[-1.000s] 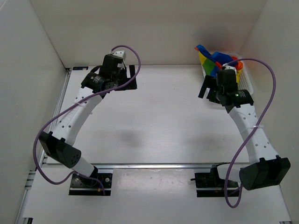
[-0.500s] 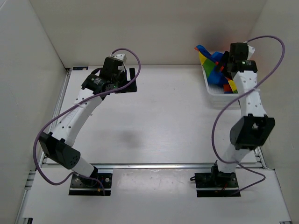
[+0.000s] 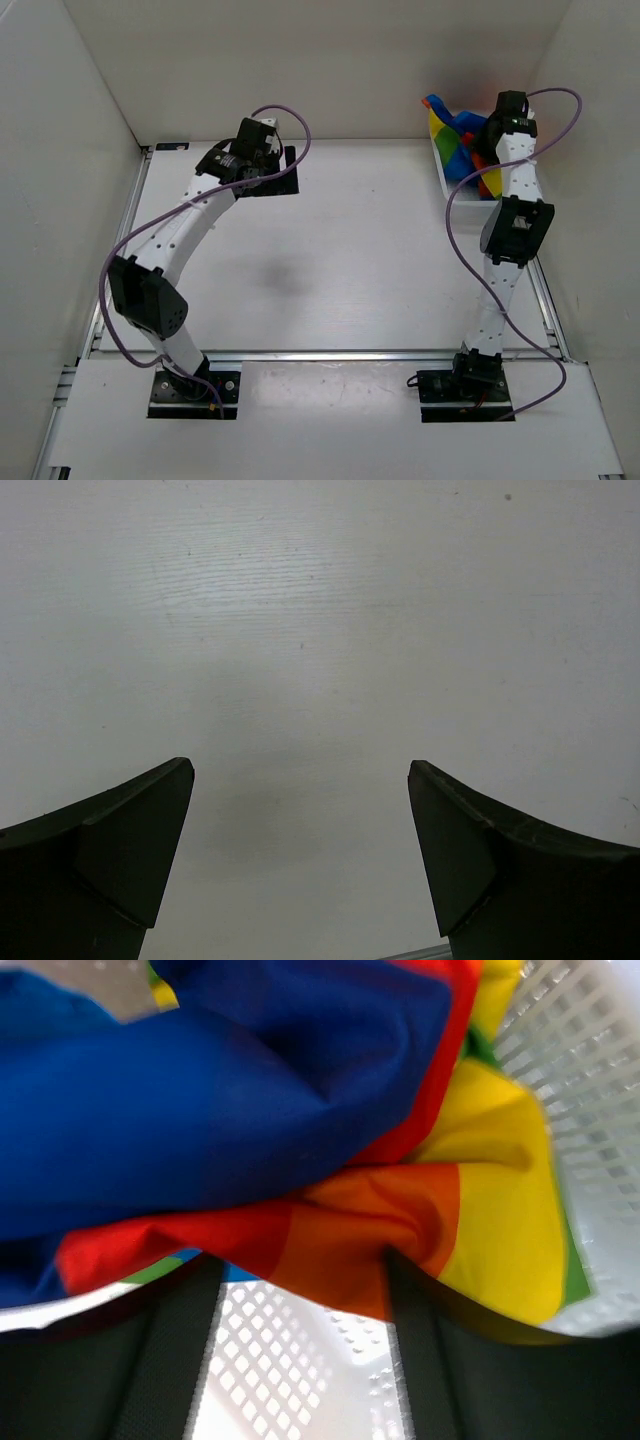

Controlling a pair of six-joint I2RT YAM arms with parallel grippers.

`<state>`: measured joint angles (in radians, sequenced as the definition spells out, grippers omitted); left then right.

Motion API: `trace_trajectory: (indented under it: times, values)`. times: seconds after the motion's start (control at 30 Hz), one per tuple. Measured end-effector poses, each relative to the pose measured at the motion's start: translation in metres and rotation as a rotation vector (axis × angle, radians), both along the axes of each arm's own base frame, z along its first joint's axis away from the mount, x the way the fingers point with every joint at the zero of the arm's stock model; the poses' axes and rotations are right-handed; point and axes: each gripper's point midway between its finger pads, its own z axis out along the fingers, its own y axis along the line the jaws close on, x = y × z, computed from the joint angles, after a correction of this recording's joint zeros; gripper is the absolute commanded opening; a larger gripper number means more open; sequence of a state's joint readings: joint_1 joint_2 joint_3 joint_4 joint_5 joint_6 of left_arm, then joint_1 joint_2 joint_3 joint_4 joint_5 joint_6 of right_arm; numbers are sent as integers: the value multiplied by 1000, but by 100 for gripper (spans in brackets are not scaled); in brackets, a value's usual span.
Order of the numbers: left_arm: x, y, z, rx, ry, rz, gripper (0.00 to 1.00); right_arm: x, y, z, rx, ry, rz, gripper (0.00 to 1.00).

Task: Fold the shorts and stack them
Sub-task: Grab the shorts from the pile, then move the shorts to the center of the board

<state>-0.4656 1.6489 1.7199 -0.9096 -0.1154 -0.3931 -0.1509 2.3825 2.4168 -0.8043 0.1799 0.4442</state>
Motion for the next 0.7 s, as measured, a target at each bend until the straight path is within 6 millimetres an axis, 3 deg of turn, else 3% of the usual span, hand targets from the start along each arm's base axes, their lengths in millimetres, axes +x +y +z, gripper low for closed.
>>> trace_trajectory:
  times: [0.03, 0.07, 0.13, 0.3, 0.4, 0.5, 0.57, 0.63, 0.7]
  values:
    - [4, -2, -6, 7, 13, 1, 100, 1, 1, -8, 16, 8, 6, 32]
    - [7, -3, -11, 11, 24, 2, 100, 2, 2, -12, 29, 12, 8, 19]
    - [11, -4, -19, 21, 43, 4, 100, 5, 4, -15, 42, 8, 7, 0]
    - [18, -6, -21, 17, 46, 10, 100, 7, 5, 2, 41, -33, 11, 0]
    - [20, -8, -14, 2, 32, 15, 100, 4, 13, 32, 41, -82, 41, 0]
    - [21, -8, -11, -6, 28, 22, 100, -5, 25, 89, 41, -181, 98, 0]
    - [21, -5, -11, -8, 34, 33, 100, -16, 42, 144, 40, -288, 158, 0]
    - [20, 2, -11, -11, 43, 54, 100, -31, 67, 199, 46, -402, 239, 0]
    - [20, 14, -7, -22, 46, 87, 100, -53, 105, 261, 47, -535, 349, 0]
